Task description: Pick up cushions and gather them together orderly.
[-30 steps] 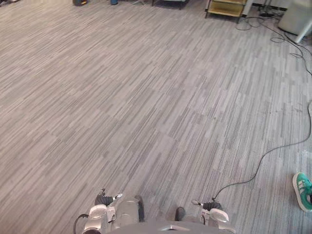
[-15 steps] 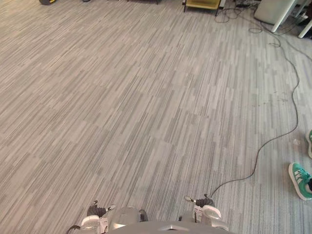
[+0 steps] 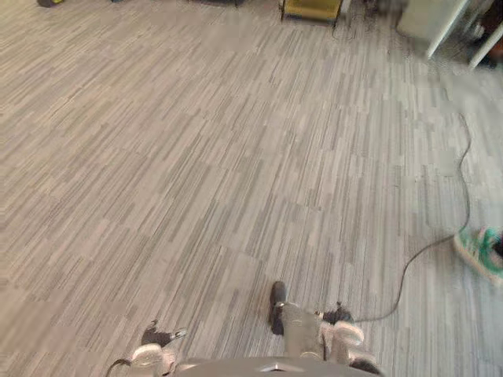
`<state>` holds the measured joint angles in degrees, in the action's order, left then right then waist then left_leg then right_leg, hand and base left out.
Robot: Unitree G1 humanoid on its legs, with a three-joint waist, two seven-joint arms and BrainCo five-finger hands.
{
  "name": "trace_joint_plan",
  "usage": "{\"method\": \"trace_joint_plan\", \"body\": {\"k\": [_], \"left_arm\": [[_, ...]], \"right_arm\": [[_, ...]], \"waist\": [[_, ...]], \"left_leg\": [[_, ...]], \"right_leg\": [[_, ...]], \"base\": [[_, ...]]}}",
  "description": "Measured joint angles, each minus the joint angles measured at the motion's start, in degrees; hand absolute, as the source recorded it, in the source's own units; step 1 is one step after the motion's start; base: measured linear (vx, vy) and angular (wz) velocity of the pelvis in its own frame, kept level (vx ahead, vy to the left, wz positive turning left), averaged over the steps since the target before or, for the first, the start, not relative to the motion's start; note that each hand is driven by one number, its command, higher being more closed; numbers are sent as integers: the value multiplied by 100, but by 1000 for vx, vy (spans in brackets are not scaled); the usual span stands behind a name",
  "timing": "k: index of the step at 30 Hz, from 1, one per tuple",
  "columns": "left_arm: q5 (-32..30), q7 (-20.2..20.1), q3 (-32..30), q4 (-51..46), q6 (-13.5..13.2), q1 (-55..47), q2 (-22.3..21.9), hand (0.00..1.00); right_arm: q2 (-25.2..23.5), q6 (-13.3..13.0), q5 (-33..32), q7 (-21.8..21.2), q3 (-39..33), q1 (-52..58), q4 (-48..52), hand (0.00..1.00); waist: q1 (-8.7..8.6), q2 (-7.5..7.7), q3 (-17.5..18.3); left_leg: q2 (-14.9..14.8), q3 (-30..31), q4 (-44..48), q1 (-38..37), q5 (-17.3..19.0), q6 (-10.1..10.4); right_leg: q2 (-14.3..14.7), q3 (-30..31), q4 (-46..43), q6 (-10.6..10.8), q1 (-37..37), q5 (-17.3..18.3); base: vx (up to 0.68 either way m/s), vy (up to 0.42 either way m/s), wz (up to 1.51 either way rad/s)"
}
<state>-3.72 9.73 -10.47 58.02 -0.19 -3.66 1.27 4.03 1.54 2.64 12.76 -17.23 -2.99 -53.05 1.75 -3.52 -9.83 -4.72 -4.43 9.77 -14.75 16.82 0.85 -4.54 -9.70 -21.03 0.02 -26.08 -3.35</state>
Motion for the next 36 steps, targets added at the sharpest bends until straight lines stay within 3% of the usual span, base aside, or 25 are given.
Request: {"method": "trace_joint_plan", "body": {"k": [2,3,5,6,7,8,9,11,15,17,18,19,20,21,22,23,24,26,28,29,30,31,33,34,36], "left_arm": [[21,20,-106,5,-39,-1,-84,0],[21,23,-158,-2,-43,2,-121,0],[22,22,-267,-12,-44,23,-166,0],[35,16,-400,-88,-38,56,-259,0],[92,7,-467,-130,-46,52,-307,0],[112,-5,-440,-131,-48,53,-305,0],[127,-12,-411,-136,-48,61,-305,0],[131,-17,-403,-325,-50,47,-300,0],[138,-9,-403,-456,-95,50,-264,0],[136,-8,-378,-461,-98,66,-233,0],[136,0,-370,-463,-97,57,-233,0],[159,-1,-349,-446,-99,72,-216,0],[125,0,-281,-440,-104,68,-130,0],[119,-1,-289,-436,-107,60,-101,0],[119,2,-309,-428,-98,49,-71,0],[121,4,-497,-358,-99,31,2,0],[124,-1,-622,-193,-67,-42,-79,0],[135,4,-719,-105,-28,-152,-75,0],[131,-2,-655,-91,-23,-264,-38,0],[130,-5,-528,-48,-6,-290,27,0],[127,-15,-362,-37,24,-313,106,0],[120,-15,-194,-76,26,-330,178,0],[114,-16,-160,-112,29,-329,184,0],[109,-14,-133,-126,33,-251,146,0],[109,-14,-94,-133,30,-134,149,0]], "right_arm": [[2,-3,-18,-5,-69,35,-32,0],[-6,-5,-7,-4,-124,80,-20,0],[-46,0,-4,-5,-104,113,-16,0],[-62,-4,-6,-3,-104,199,33,0],[-73,-6,-10,-4,-84,270,39,0],[-74,-8,-10,-3,-78,294,33,0],[-74,-5,-12,-2,-81,302,22,0],[-131,3,-14,3,-85,314,11,0],[-127,41,-67,29,-115,275,-120,0],[-128,44,-105,33,-136,238,-207,0],[-130,48,-121,37,-145,246,-205,0],[-139,52,-124,41,-154,236,-220,0],[-187,66,-126,36,-94,235,-206,0],[-208,70,-126,39,-106,235,-206,0],[-261,65,-126,42,-107,180,-187,0],[-313,64,-122,48,-122,50,-195,0],[-246,50,-120,43,-139,33,-212,0],[-259,23,-116,36,-120,38,-200,0],[-250,9,-102,36,-147,53,-222,0],[-266,14,-101,35,-166,102,-227,0],[-302,19,-101,28,-216,216,-224,0],[-349,24,-101,21,-216,364,-204,0],[-319,16,-64,17,-233,363,-139,0],[-293,-7,-45,16,-343,352,-126,0],[-298,-8,-51,9,-378,388,45,0]], "waist": [[-10,-49,10],[-27,-90,21],[-55,-90,12],[-48,-133,-11],[11,-181,-30],[37,-164,-61],[50,-192,-53],[112,-197,-56],[269,-172,-66],[320,-170,-72],[336,-193,-75],[398,-152,-74],[447,-25,-34],[487,-33,-49],[558,-14,-69],[699,91,-153],[696,32,-107],[628,184,10],[650,215,39],[616,252,31],[561,301,47],[501,359,81],[438,358,77],[312,294,50],[211,239,12]], "left_leg": [[-69,132,275,-22,-211,154],[-221,230,947,121,-296,236],[-309,335,1826,478,-471,233],[-450,363,2982,997,-1065,257],[-646,301,3907,1387,-2014,356],[-785,240,4385,1584,-2051,336],[-893,135,4781,1786,-1788,233],[-1011,-387,5380,2541,-825,146],[-784,-680,4371,3205,-187,167],[-599,-710,3269,3371,-174,192],[-455,-660,1952,3385,-449,262],[-261,-801,1421,3212,-967,107],[-137,-1005,1191,3024,-991,97],[-166,-1083,1269,3038,-984,94],[-252,-1182,1677,3187,-972,104],[-303,-1211,2375,3596,-781,135],[-110,-965,1824,3463,-789,-281],[197,-1041,1639,3327,-598,-347],[341,-1153,1532,3078,-376,-411],[440,-1185,1499,2869,-294,-465],[558,-1184,1455,2574,-205,-480],[692,-1175,1308,2134,-187,-496],[761,-1117,1109,1804,-172,-522],[771,-986,717,1246,-160,-542],[756,-840,404,856,-157,-538]], "right_leg": [[35,-58,-396,-67,10,349],[111,-164,-509,-96,213,626],[128,-265,-508,-109,386,782],[199,-370,-437,-132,674,917],[303,-376,-236,-192,1042,1048],[352,-389,-150,-245,1209,1121],[387,-384,-108,-265,1320,1170],[385,-223,228,-227,1853,1285],[261,-30,726,-103,2498,1341],[130,62,878,74,2692,1401],[14,121,943,266,2830,1516],[-121,249,1018,493,2941,1587],[-203,323,1160,446,3000,1523],[-84,334,1322,343,3055,1446],[31,398,1488,144,3174,1174],[-65,329,1794,132,3460,989],[-50,447,1992,182,3674,1015],[-325,506,1752,214,3595,1036],[-528,867,363,688,3054,1267],[-596,1082,-803,1194,2631,1296],[-603,1254,-2268,1705,2159,1064],[-617,1167,-3768,1648,1646,978],[-641,915,-4323,1466,1346,1042],[-680,281,-4599,719,956,1353],[-790,-309,-4189,430,574,1599]], "base": [[367,-206,-4],[384,-164,12],[286,-118,22],[354,-118,19],[354,-118,11],[373,-58,-3],[211,4,-9],[394,29,-22],[332,124,-21],[360,262,-29],[469,380,-27],[420,305,-19],[436,218,-22],[343,89,-17],[408,71,-28],[451,150,-25],[446,204,-14],[411,277,8],[354,226,-6],[391,176,7],[476,174,24],[474,146,24],[351,66,13],[373,46,22],[390,-17,37]]}}
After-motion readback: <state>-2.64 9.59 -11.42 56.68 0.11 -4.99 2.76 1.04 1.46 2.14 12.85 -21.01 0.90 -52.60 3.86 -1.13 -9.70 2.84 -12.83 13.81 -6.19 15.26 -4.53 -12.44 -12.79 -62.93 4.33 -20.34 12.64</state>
